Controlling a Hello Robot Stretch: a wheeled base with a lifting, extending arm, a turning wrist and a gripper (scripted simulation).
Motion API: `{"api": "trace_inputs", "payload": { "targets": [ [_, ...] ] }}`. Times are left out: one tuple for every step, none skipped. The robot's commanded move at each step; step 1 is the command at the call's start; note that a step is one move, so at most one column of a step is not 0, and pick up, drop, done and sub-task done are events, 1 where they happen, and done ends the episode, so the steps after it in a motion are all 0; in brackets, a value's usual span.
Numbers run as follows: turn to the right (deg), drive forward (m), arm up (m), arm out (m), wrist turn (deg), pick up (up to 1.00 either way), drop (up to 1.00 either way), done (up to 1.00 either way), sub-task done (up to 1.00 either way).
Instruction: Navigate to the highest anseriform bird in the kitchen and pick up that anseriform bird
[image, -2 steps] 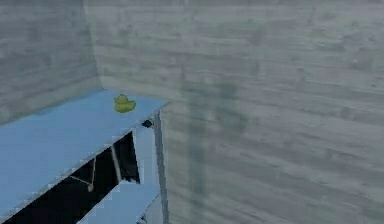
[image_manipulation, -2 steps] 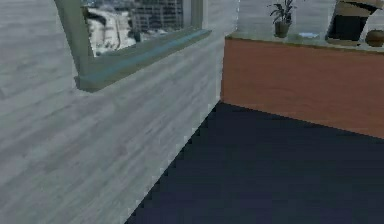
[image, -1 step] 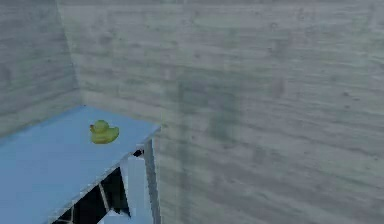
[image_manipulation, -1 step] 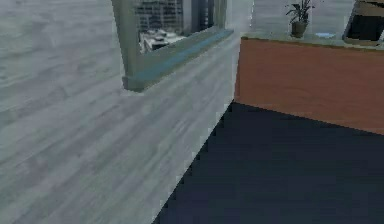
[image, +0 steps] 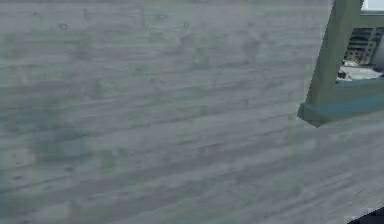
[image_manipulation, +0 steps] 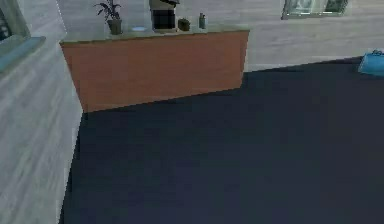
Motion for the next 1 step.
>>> {"api": "trace_inputs", "payload": {
  "targets": [
    [45.0,0.0,0.0,0.0,0.0,0.0,0.0,0.0,0.0]
  ]
}}
